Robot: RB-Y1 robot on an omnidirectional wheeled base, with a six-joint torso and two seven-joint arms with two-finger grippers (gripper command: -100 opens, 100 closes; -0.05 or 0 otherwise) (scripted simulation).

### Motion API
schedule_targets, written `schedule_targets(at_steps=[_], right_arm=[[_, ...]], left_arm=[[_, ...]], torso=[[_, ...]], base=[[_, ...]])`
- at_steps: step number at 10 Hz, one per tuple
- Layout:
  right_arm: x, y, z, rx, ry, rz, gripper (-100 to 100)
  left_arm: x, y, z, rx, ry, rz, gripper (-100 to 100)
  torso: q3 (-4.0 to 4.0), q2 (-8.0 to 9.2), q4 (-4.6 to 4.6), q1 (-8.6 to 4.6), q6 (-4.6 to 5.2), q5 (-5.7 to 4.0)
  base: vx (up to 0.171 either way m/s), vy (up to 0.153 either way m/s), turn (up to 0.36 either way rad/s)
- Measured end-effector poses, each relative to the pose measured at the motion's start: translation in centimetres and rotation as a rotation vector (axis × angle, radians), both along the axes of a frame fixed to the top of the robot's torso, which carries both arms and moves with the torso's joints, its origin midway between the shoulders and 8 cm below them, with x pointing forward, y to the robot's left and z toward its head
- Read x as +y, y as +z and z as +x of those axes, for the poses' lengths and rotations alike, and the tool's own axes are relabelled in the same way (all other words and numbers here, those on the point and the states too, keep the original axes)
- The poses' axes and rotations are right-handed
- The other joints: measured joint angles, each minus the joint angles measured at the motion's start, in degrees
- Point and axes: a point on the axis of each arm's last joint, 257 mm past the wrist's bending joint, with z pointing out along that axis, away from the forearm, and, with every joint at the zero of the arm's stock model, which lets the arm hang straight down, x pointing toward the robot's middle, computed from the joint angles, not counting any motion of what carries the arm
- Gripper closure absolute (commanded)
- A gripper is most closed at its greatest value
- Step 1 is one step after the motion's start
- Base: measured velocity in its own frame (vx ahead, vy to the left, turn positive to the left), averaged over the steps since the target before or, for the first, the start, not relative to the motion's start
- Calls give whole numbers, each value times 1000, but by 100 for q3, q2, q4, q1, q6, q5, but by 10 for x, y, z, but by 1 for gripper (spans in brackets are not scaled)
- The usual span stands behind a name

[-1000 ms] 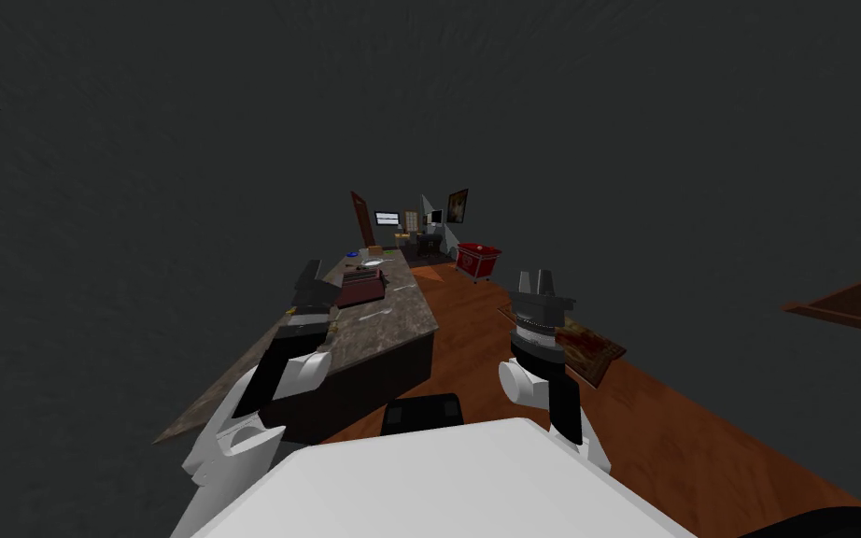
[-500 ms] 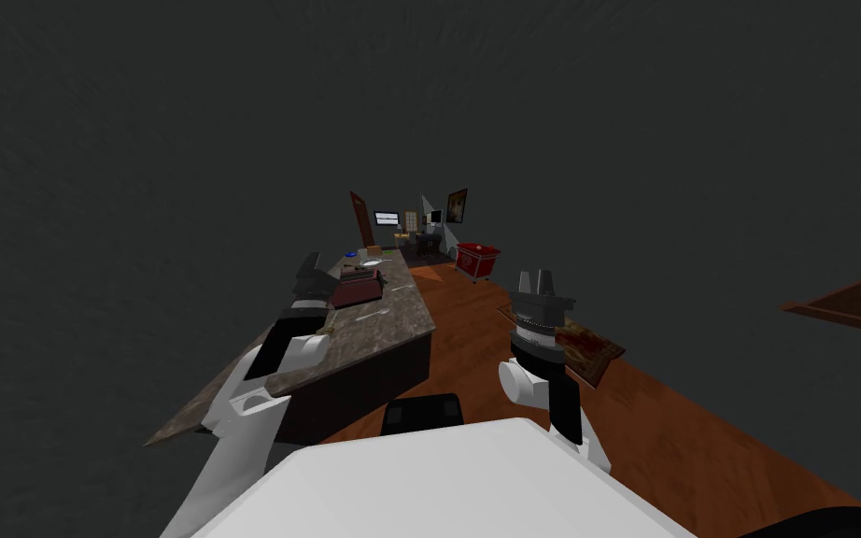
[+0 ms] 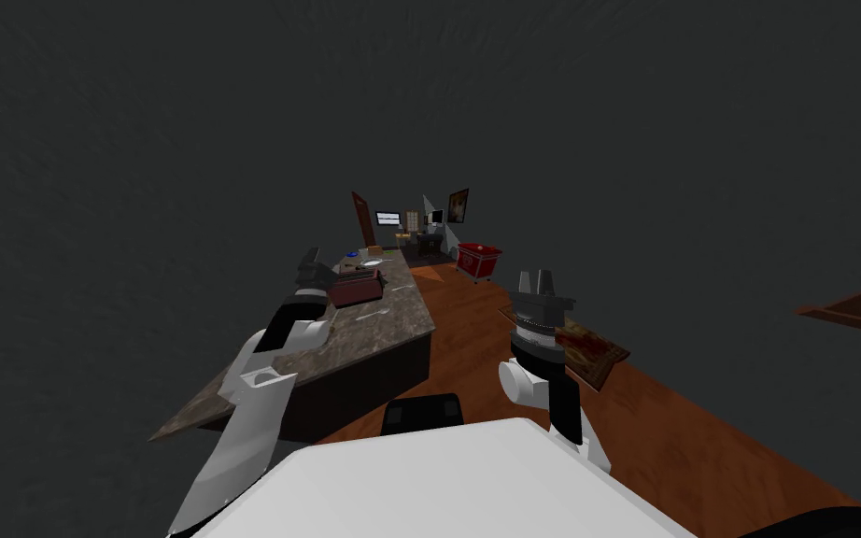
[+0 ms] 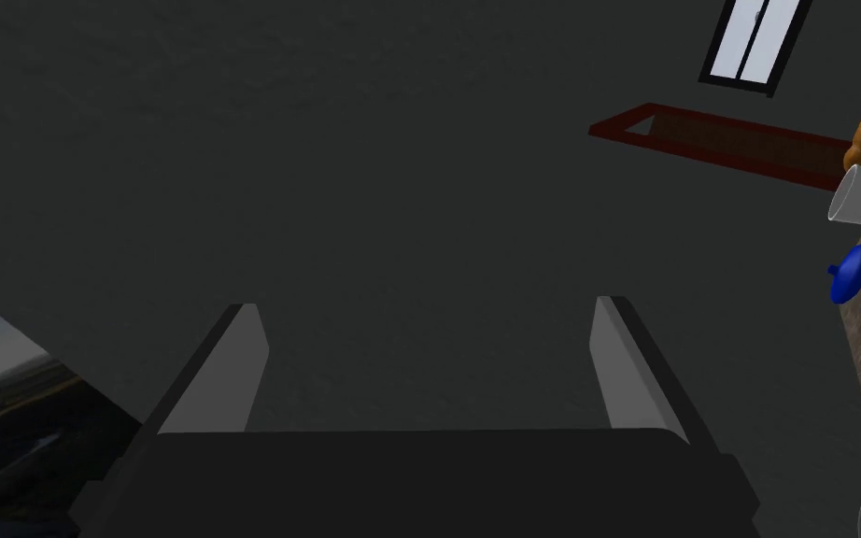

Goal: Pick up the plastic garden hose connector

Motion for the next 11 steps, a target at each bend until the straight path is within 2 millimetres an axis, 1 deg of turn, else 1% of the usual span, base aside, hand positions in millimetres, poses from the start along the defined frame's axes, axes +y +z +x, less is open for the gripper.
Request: schedule_targets(at_steps=[1,2,4,5,9,11], right_arm=[[0,0,0,0,0,0,0],[0,0,0,0,0,0,0],[0,0,0,0,0,0,0],[0,0,0,0,0,0,0],[0,0,0,0,0,0,0],[0,0,0,0,0,0,0]], left_arm=[[11,-3,11,19,9,-25,-100],[14,-2,18,30,10,-46,-100],[28,-1,32,61,20,-100,-100],[38,-2,43,78,27,-135,-100],[68,-16,69,147,44,-273,-100],[75,-24,79,182,48,-319,-100]], torso=[[-1,-2,0,1,-1,0],[-1,-2,0,0,-1,0],[-1,-1,0,0,-1,0],[-2,-3,-1,1,-1,0],[-2,-3,-1,0,-2,0],[0,1,0,1,-1,0]], base=[[8,-12,24],[8,-13,53],[9,-12,40],[11,-10,31],[10,-14,49],[6,-10,32]])
